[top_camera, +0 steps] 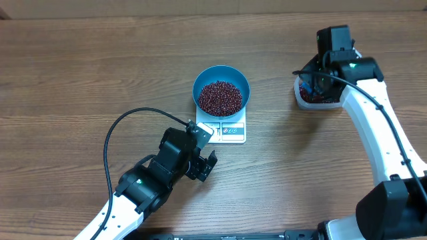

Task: Scoop item into bowl and weigh 150g on scale
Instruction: 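Lower the blue scoop into the clear bean tub with the right gripper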

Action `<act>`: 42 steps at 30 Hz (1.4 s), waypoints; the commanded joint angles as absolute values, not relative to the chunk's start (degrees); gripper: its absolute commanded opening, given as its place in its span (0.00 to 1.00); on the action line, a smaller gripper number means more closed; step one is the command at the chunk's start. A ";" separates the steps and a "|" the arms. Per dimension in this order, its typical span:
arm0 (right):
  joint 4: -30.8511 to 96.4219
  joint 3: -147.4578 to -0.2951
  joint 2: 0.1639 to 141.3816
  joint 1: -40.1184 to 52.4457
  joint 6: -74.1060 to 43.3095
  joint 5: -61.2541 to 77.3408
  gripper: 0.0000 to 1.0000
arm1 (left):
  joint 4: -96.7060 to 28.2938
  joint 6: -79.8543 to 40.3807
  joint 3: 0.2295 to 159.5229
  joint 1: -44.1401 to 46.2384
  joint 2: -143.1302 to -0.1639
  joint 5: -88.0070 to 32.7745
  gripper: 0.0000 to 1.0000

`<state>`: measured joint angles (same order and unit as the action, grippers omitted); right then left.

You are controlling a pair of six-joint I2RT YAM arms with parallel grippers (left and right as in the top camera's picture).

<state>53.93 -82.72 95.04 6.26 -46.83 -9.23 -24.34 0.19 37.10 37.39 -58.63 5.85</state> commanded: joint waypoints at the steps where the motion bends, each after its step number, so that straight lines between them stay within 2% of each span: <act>1: 51.13 -79.13 93.38 6.26 -48.47 -8.95 0.04 | -24.16 0.01 36.69 37.15 -58.85 6.37 0.99; 10: 41.12 -70.61 93.41 4.93 -51.24 -11.97 0.04 | -24.18 -0.01 36.69 37.15 -58.85 6.37 0.99; 15: 40.10 -69.04 93.41 2.09 -52.77 -11.90 0.06 | -24.18 0.01 36.69 37.15 -58.85 6.37 0.99; 17: 40.53 -68.55 93.41 0.95 -52.77 -11.64 0.22 | -24.16 0.01 36.69 37.15 -58.85 6.37 0.99; 18: 41.39 -68.55 93.41 0.43 -52.75 -11.11 0.38 | -24.16 0.01 36.69 37.15 -58.85 6.37 1.00; 19: 42.65 -68.55 93.38 -0.19 -52.75 -10.00 0.62 | -24.16 0.01 36.69 37.15 -58.85 6.37 1.00; 21: 45.06 -68.55 93.41 -0.78 -52.73 -8.36 0.80 | -24.16 -0.01 36.69 37.15 -58.85 6.37 1.00; 24: 48.82 -68.55 93.38 -0.89 -52.69 -8.25 0.95 | -24.16 0.01 36.69 37.15 -58.85 6.37 1.00; 26: 50.85 -68.58 93.38 -0.89 -52.25 -8.23 1.00 | -24.16 0.01 36.69 37.15 -58.85 6.37 0.99; 35: 62.92 -73.19 91.59 -0.89 -47.35 -8.10 1.00 | -24.16 0.01 36.69 37.15 -58.85 6.37 1.00; 42: 83.77 -95.11 84.33 -0.71 -32.23 -6.15 1.00 | -24.16 0.01 36.69 37.15 -58.85 6.37 1.00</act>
